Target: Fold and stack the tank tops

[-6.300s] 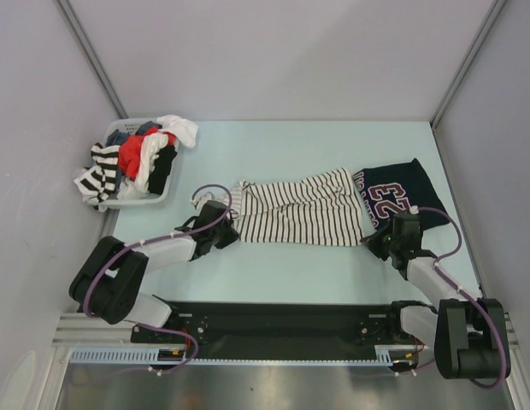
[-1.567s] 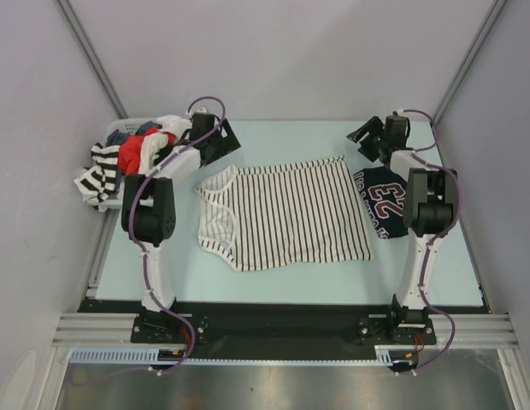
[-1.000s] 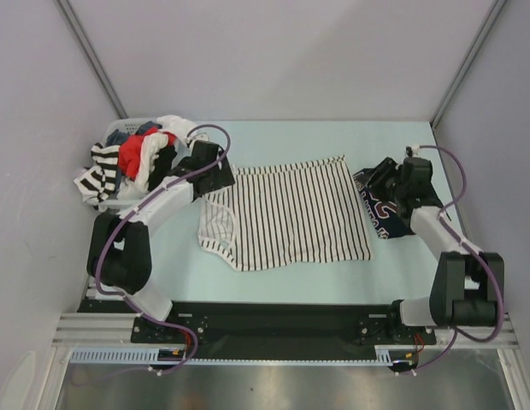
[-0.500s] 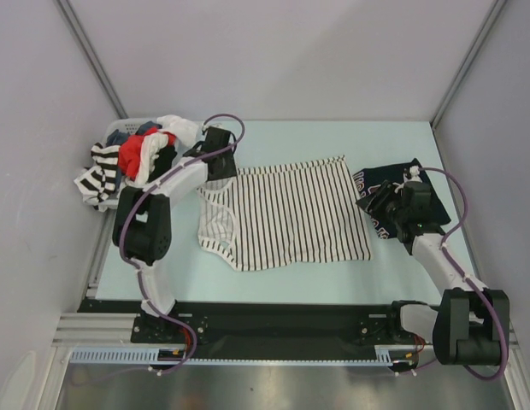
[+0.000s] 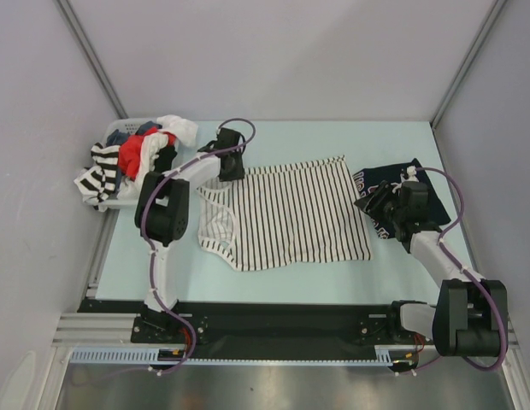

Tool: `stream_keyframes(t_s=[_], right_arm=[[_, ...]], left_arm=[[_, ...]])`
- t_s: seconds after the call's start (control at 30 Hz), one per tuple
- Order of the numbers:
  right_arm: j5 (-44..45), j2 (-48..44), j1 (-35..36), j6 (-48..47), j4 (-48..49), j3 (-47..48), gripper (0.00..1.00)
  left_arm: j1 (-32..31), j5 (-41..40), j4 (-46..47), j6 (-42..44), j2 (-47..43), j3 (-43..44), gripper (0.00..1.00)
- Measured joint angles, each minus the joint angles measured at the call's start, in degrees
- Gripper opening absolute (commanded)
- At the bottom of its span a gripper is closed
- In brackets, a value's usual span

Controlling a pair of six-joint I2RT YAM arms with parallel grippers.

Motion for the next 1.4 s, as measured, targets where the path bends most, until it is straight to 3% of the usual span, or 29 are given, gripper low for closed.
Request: stream_keyframes(t_s=[0.37, 0.53, 0.7, 0.9, 1.0, 1.17, 1.2, 1.27, 1.4], right_arm=[[-0.3, 0.5, 0.0, 0.0, 0.7, -0.1, 0.5], [-0.1, 4.9, 0.1, 0.0, -0.4, 2.8, 0.51], [0.3, 12.0, 0.1, 0.4, -0.6, 10.5, 0.5], [0.2, 16.6, 1.4, 0.9, -0.2, 15.3, 0.5], [0.2, 16.8, 2.0, 0.9, -0.2, 15.3, 0.5], [0.2, 19.6, 2.0, 0.9, -0.3, 16.6, 0.51], [0.3, 21.0, 2.0, 0.8, -0.7, 17.7, 0.49], [0.4, 24.8, 2.0, 0.2, -1.5, 21.4, 0.36], [1.0, 33.6, 2.1, -2.4, -4.6, 31.1, 0.42]], left_arm=[[0.0, 0.6, -0.8, 0.5, 2.5, 3.9, 0.37], [0.2, 0.5, -1.2, 0.5, 3.3, 5.8, 0.36], [0.3, 0.4, -1.2, 0.3, 4.8, 7.4, 0.16], [0.3, 1.2, -1.5, 0.4, 6.8, 8.4, 0.15], [0.3, 0.9, -2.0, 0.4, 7.1, 8.9, 0.22], [0.3, -1.5, -3.6, 0.4, 7.2, 9.7, 0.25], [0.3, -2.0, -3.8, 0.4, 7.2, 9.7, 0.25], [0.4, -2.8, -4.2, 0.4, 7.2, 9.7, 0.25], [0.8, -3.5, -5.4, 0.4, 7.3, 9.8, 0.22]])
